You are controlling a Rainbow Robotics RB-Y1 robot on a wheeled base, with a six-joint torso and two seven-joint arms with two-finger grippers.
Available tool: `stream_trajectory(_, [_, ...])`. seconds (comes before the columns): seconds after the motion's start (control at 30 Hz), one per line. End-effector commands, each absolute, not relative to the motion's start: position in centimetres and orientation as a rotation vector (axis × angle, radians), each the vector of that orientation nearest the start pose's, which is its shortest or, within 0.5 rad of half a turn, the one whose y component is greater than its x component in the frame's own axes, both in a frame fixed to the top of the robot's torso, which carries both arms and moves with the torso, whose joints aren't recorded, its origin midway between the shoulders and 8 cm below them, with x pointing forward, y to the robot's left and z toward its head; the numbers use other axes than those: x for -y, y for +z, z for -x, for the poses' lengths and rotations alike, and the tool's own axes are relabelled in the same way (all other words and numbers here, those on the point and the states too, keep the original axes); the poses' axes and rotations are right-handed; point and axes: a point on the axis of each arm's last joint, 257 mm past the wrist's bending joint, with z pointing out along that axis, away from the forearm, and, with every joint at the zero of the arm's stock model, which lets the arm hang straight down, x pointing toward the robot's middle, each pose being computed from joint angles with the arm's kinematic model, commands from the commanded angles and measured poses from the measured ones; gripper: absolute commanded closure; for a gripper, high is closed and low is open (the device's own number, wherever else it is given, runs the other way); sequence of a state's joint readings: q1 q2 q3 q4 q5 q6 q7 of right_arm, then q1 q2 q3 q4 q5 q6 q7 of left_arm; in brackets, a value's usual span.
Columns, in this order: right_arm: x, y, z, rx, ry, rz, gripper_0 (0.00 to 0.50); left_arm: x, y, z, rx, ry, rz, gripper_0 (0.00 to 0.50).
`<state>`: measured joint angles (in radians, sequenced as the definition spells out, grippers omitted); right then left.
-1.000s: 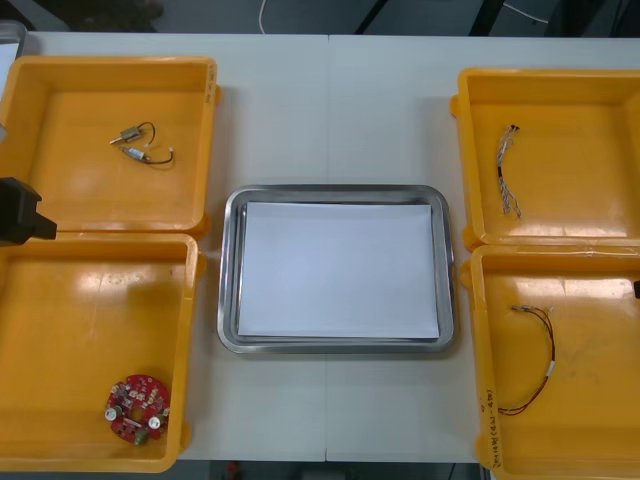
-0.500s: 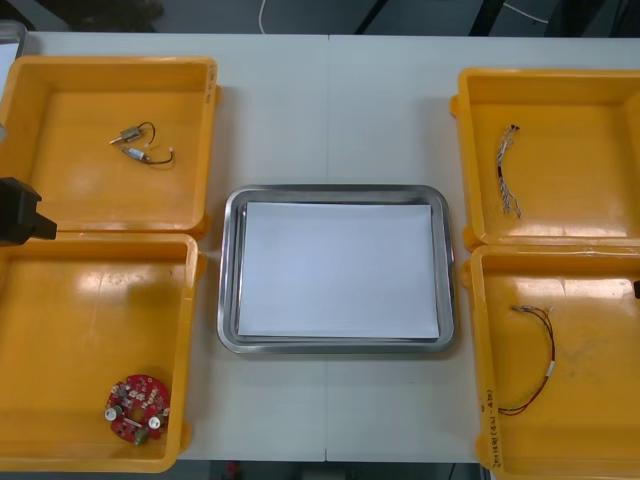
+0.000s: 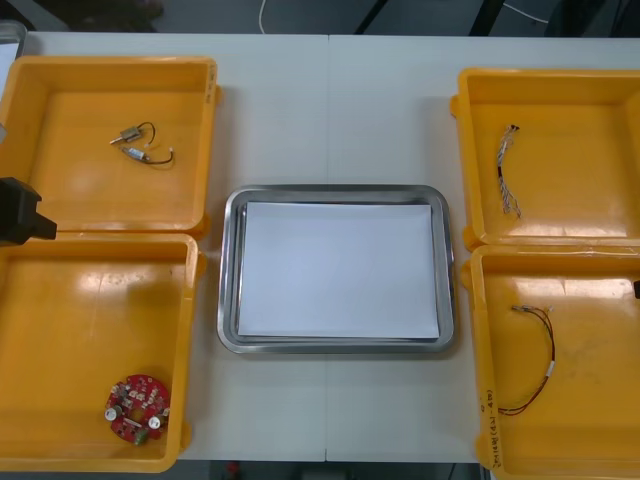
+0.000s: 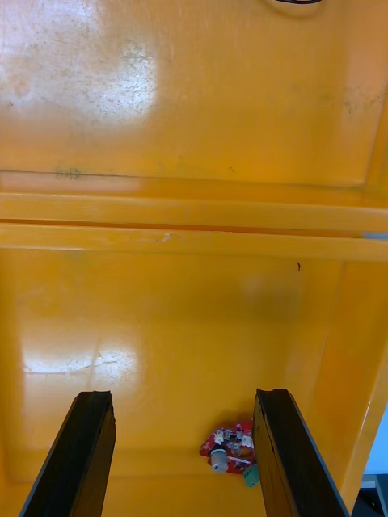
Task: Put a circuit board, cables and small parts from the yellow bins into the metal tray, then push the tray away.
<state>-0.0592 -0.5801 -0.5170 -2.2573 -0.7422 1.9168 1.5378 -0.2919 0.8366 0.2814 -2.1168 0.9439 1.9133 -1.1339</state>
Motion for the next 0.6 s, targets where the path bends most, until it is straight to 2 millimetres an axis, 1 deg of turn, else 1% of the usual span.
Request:
stream_trajectory(0.03, [40.46, -16.66, -34.98, -2.581, -0.054, -0.023, 0.000, -37.07, -12.37, -39.31, -2.636, -0.021, 0.057, 0.000])
stream_trajectory(0.6, [40.46, -16.66, -34.98, -2.581, -0.054, -0.023, 0.000, -37.07, -12.37, -39.31, -2.636, -0.021, 0.057, 0.000])
